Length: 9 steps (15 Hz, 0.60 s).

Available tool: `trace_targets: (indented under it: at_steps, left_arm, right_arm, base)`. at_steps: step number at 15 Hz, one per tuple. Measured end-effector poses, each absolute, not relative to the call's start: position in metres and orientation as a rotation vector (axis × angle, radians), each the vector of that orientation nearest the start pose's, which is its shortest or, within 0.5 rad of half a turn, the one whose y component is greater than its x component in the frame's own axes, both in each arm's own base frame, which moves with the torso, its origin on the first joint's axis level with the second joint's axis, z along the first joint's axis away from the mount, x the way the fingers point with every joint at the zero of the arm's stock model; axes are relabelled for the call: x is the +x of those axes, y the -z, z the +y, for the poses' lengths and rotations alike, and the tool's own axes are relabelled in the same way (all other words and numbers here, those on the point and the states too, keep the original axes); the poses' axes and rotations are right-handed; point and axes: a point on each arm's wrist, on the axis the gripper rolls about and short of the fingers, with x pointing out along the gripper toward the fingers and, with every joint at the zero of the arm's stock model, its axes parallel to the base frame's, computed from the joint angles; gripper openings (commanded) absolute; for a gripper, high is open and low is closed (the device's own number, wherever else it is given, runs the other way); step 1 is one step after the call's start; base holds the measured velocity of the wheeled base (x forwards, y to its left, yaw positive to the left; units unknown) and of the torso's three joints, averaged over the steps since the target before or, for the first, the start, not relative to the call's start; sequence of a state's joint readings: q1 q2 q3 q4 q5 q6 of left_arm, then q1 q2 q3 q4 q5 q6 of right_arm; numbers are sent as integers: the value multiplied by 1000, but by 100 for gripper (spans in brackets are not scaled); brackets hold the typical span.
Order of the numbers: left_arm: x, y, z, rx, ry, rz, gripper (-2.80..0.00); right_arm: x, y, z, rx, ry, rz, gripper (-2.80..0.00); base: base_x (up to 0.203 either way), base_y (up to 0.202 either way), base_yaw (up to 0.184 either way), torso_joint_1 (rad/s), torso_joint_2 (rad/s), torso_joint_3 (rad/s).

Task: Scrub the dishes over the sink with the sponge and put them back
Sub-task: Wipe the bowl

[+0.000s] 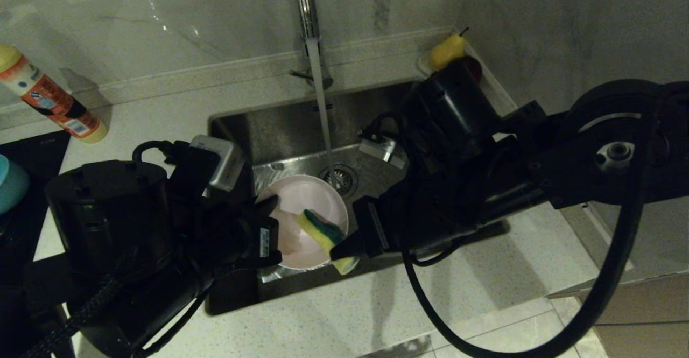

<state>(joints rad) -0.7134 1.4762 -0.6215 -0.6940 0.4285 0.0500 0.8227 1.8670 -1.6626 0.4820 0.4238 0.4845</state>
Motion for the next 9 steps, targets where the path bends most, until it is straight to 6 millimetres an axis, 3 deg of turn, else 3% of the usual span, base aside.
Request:
trace_targets:
  at_steps: [9]
  left_arm:
    - [188,-199,-150,139,289,131,-280]
  right_arm:
    - [244,-288,261,296,-1014,873,-280]
  base:
    - [0,0,0,0,0,0]
